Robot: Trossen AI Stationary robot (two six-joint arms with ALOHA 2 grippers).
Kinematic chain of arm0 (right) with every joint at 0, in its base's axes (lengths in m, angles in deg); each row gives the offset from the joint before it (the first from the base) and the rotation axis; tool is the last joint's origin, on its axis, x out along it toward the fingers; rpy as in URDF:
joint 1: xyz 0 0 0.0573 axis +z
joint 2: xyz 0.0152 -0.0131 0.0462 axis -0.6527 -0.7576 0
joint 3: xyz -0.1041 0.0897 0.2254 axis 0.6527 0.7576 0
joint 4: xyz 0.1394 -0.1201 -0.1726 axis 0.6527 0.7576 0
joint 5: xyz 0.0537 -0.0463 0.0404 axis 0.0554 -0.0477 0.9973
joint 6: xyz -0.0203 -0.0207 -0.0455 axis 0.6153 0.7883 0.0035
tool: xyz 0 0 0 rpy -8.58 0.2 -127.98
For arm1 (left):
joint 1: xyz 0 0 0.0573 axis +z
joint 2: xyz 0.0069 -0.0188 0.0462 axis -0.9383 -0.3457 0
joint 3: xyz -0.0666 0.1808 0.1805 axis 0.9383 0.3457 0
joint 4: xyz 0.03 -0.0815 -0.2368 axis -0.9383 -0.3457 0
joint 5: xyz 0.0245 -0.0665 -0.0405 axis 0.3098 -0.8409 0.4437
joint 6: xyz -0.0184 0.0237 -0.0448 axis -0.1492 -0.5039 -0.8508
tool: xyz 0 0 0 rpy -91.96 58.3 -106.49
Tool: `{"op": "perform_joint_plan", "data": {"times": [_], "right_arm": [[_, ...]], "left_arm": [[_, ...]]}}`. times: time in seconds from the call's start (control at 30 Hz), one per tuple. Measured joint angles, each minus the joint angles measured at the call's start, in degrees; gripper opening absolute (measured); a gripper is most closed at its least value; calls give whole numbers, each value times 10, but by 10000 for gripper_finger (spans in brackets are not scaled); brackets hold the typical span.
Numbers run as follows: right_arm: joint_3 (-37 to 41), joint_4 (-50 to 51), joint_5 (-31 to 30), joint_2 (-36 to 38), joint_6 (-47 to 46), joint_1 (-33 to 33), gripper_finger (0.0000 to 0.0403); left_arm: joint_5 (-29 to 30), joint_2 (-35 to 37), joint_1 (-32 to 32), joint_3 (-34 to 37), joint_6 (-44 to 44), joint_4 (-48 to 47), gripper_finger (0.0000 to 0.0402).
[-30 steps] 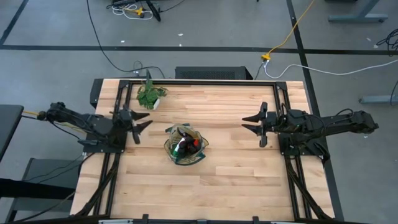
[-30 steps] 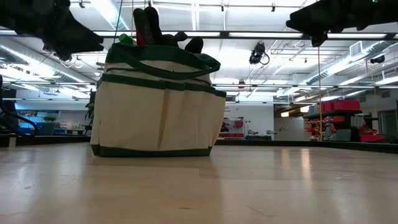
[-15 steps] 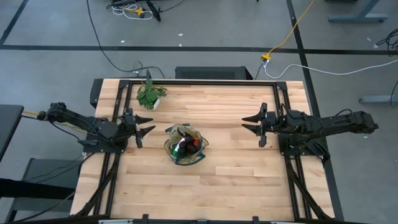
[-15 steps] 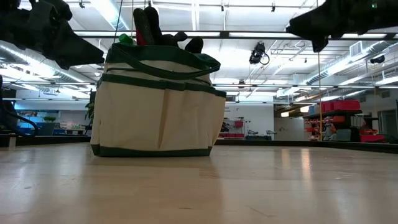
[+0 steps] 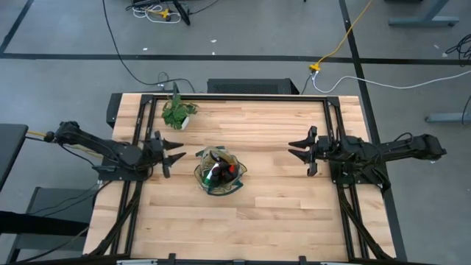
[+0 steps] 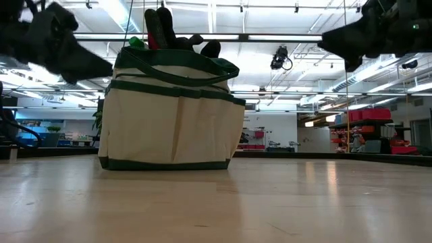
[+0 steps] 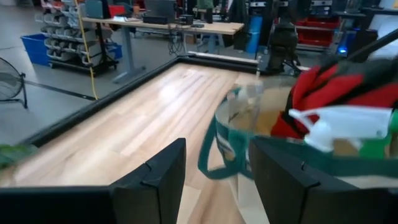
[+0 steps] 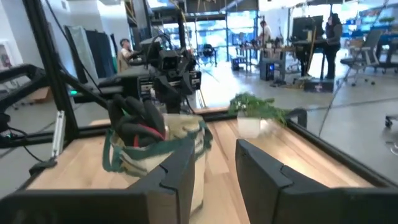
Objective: Pick & Place Garden tools in Gardening bag
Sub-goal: Return to Home Position
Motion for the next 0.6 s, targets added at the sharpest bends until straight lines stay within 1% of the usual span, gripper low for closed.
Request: {"op": "perform_joint_plan", "data": {"times": [0.1, 0.17, 0.27, 0.43, 0.5, 0.57, 0.6], "right_arm": [[7, 0, -5, 1, -7, -1, 119], [12, -3, -5, 1, -8, -1, 119], [29, -13, -5, 1, -23, -1, 119], [74, -109, -5, 1, -33, -1, 119], [84, -139, -1, 1, -31, -1, 119], [84, -137, 1, 1, -31, -1, 119], [84, -132, 1, 1, -34, -1, 119]], "left_arm": [[2, 0, 0, 48, 15, 72, 183], [3, 0, 0, 60, 29, 92, 183], [-4, 0, 0, 61, 32, 95, 182], [-72, -2, 0, 61, 27, 89, 175], [-94, -2, 0, 61, 22, 72, 172], [-95, -3, 0, 62, 13, 53, 170], [-88, -3, 0, 67, 8, 64, 169]]}}
